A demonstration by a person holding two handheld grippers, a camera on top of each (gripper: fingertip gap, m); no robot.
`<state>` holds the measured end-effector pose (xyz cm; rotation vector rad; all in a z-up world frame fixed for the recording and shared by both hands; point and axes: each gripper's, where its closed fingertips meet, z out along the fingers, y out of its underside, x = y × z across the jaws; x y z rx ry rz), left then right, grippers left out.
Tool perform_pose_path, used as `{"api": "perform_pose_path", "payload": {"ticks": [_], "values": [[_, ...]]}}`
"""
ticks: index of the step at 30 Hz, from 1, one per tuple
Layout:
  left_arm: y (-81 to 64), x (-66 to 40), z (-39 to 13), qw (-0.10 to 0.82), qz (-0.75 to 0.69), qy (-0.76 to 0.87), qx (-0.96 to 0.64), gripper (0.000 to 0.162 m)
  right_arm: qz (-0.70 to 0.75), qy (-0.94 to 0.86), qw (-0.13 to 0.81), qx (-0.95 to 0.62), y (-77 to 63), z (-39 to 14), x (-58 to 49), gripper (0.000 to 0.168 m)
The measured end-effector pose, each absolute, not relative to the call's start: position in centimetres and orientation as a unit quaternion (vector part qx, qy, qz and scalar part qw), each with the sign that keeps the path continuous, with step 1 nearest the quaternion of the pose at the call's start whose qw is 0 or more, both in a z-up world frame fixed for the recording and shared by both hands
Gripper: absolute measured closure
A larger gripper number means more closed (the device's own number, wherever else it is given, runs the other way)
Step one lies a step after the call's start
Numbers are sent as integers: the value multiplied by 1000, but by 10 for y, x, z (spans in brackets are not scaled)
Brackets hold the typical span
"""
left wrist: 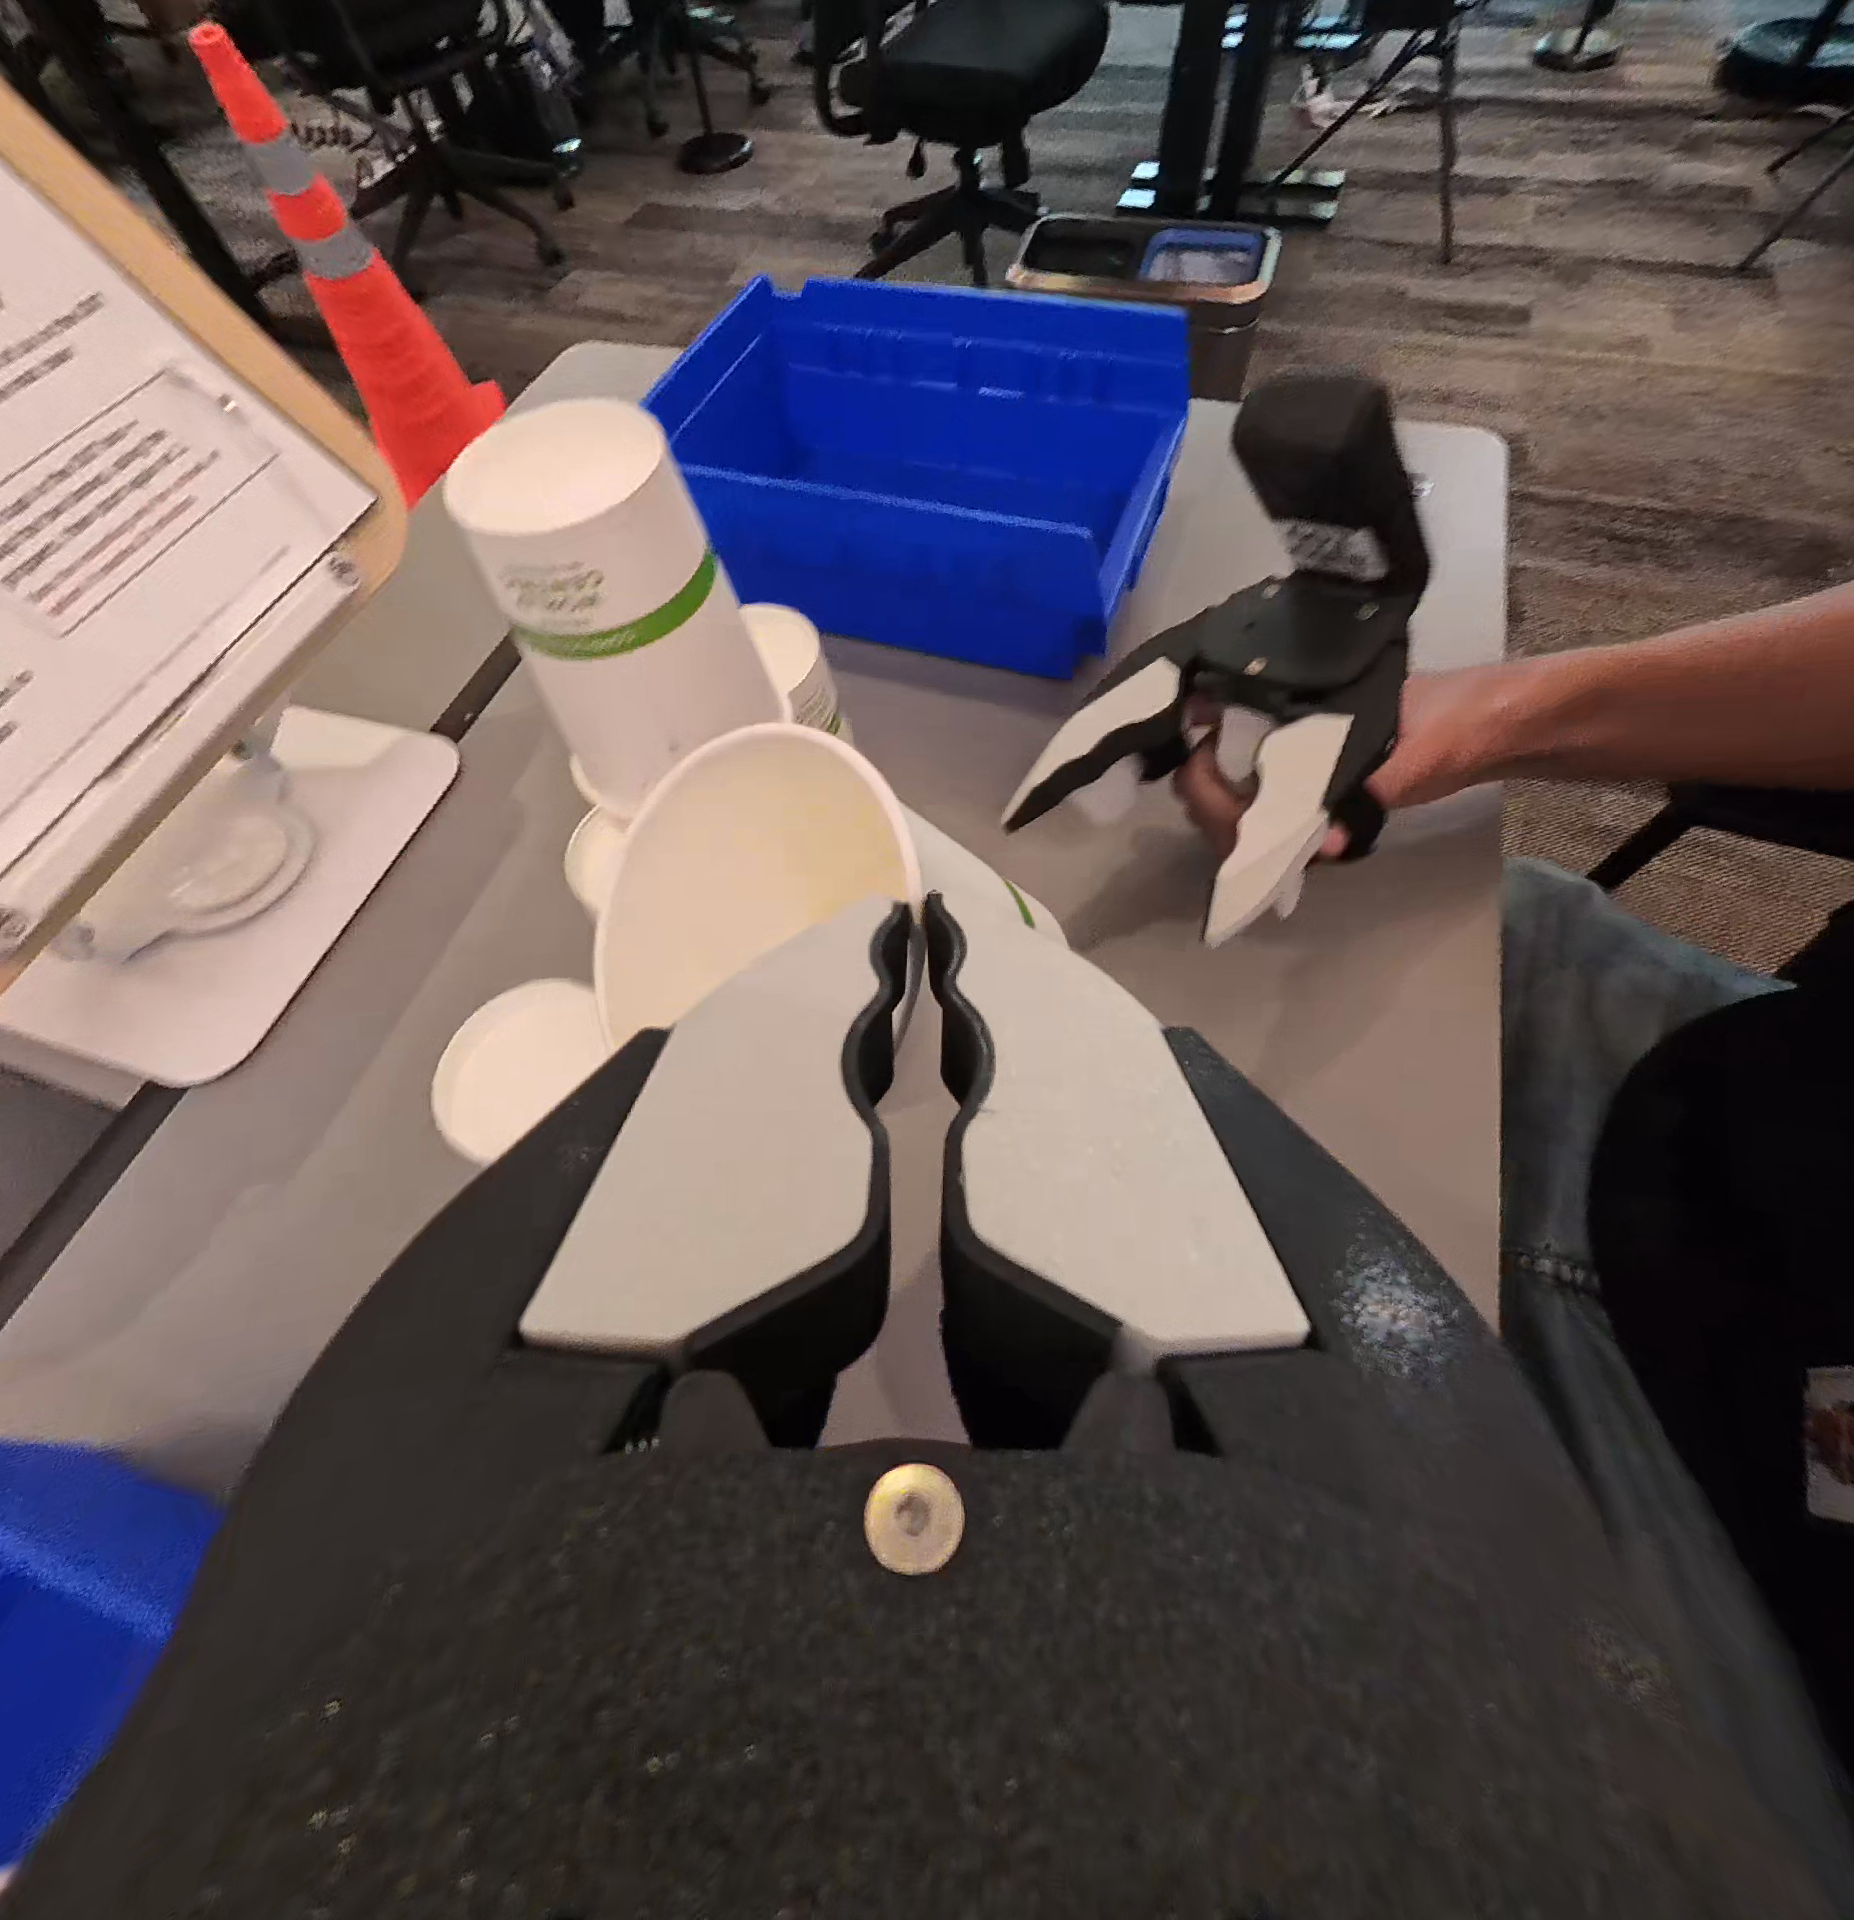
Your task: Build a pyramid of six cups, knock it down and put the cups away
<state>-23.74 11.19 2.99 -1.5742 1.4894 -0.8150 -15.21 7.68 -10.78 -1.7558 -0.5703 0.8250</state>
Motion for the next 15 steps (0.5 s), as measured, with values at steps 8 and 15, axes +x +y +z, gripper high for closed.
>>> {"api": "perform_pose_path", "payload": {"ticks": [8, 15], "values": [[76, -193, 51, 403, -408, 582, -576, 159, 394, -249, 546, -696, 92, -87, -184, 56], [71, -189, 44, 398, -466, 547, -570, 159, 453, -242, 586, -627, 68, -55, -175, 77]]}}
